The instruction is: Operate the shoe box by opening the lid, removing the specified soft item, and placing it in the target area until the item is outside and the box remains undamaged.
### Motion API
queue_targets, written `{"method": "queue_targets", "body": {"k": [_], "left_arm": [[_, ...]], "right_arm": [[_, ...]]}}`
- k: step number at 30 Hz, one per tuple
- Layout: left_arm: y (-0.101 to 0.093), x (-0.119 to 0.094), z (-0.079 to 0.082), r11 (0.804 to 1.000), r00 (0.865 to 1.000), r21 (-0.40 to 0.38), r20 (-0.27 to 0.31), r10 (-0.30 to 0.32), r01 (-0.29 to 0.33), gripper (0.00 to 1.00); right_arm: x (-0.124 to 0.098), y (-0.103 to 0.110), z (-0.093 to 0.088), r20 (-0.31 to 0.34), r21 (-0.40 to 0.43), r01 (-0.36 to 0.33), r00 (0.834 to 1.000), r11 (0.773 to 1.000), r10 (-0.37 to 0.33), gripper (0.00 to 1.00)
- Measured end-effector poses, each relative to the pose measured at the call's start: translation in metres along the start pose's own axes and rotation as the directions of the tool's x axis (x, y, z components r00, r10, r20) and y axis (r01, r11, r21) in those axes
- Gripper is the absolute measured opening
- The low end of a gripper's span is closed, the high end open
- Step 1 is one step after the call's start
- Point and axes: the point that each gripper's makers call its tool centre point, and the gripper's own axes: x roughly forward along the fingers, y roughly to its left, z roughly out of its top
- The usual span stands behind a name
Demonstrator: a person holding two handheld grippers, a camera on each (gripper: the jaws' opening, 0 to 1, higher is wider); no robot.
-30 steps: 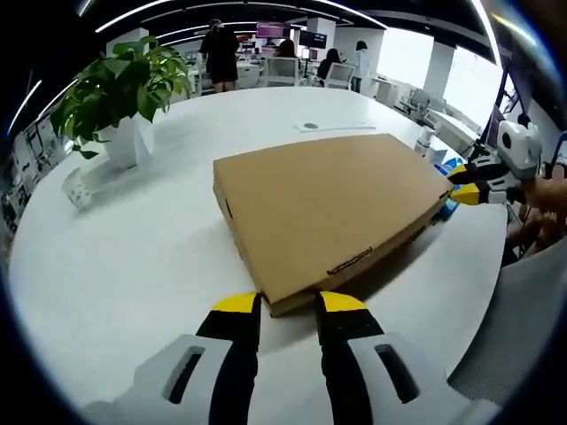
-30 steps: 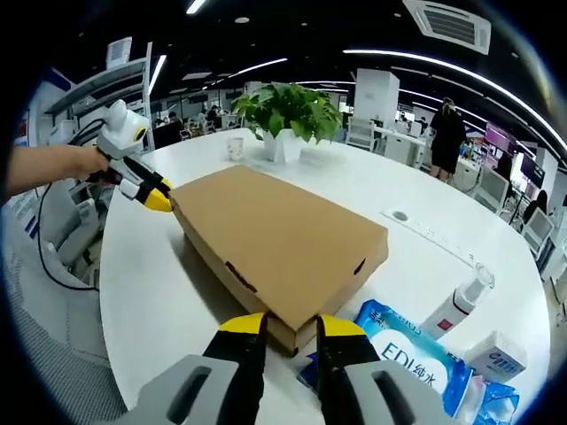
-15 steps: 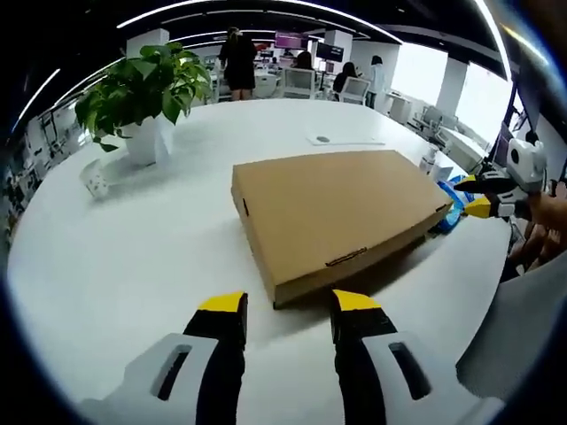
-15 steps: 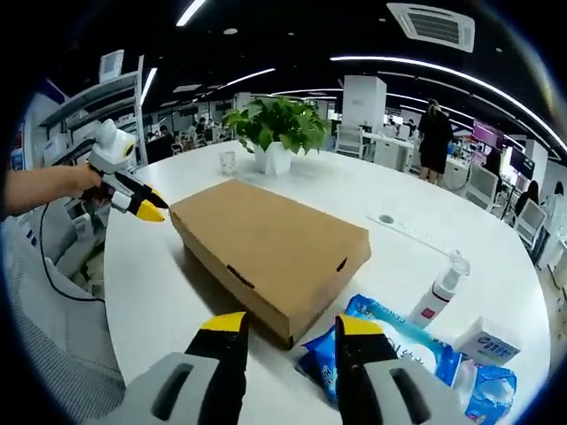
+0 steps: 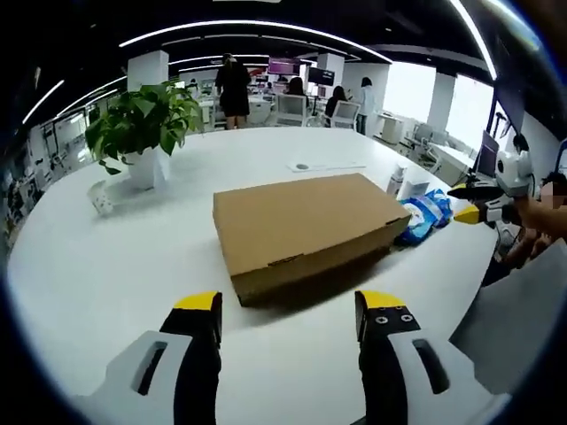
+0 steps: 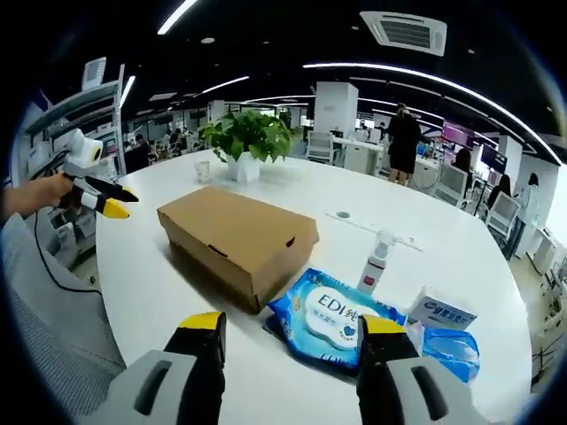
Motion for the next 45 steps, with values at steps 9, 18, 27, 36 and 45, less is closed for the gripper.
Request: {"method": "queue_targets", "body": {"k": [9,18,27,36,45], "left_arm": [[-0.021,-0.033,-0.001,1.0,0.998,0.017,0.063,-0.008,0.007,0.78],[-0.038,-0.056,-0.003,1.0,0.994,0.019,0.112,0.005,-0.007,0.83],[-0.049,-0.073,-0.014,0.999,0.992,0.05,0.122,0.01,-0.016,1.0],[-0.048,-0.085,-0.015,0.999,0.991,0.028,0.134,0.027,-0.031,1.0],[-0.048,-0.086,-0.018,0.999,0.989,0.023,0.138,0.044,-0.047,1.0]], "right_arm": [[-0.04,-0.012,-0.016,0.008,0.01,0.06,0.998,0.998,-0.06,0.8],[-0.075,-0.012,-0.035,-0.011,0.074,0.101,0.995,0.992,-0.1,0.91],[-0.098,-0.009,-0.034,0.033,0.081,0.128,0.991,0.988,-0.131,0.99],[-0.118,-0.007,-0.039,0.026,0.114,0.15,0.988,0.982,-0.154,0.99],[-0.121,-0.005,-0.042,0.021,0.13,0.154,0.987,0.979,-0.158,0.99]]}}
